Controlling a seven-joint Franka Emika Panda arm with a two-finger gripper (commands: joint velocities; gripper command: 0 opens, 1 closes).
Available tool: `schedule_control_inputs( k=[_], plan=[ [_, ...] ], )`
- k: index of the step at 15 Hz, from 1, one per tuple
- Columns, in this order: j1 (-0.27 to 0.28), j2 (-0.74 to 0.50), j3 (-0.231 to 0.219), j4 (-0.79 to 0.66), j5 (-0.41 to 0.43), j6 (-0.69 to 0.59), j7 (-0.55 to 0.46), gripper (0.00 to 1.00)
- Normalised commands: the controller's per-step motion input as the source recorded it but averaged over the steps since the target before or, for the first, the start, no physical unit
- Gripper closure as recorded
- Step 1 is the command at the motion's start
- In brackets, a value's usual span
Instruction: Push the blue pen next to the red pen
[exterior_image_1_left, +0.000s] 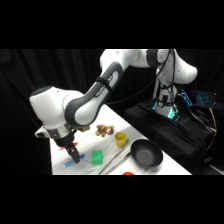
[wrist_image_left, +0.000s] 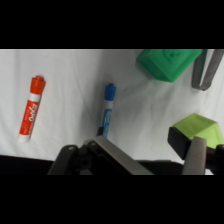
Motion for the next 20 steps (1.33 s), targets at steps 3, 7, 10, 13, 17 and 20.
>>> schedule_control_inputs(
  k=[3, 7, 10, 13, 17, 20],
  plan=[
    [0.104, -0.27, 0.025, -0.28, 0.077, -0.02, 0.05, 0.0],
    [0.074, -0.09, 0.039, -0.15, 0.095, 0.06, 0.03, 0.0],
    [0.015, 0.02, 0.052, -0.08, 0.115, 0.17, -0.03, 0.0],
    [-0.027, 0.11, 0.044, 0.03, 0.125, 0.16, -0.07, 0.0],
    [-0.059, 0.15, 0.048, 0.12, 0.132, 0.12, -0.1, 0.0],
    [-0.067, 0.14, 0.048, 0.18, 0.123, 0.08, -0.12, 0.0]
  ],
)
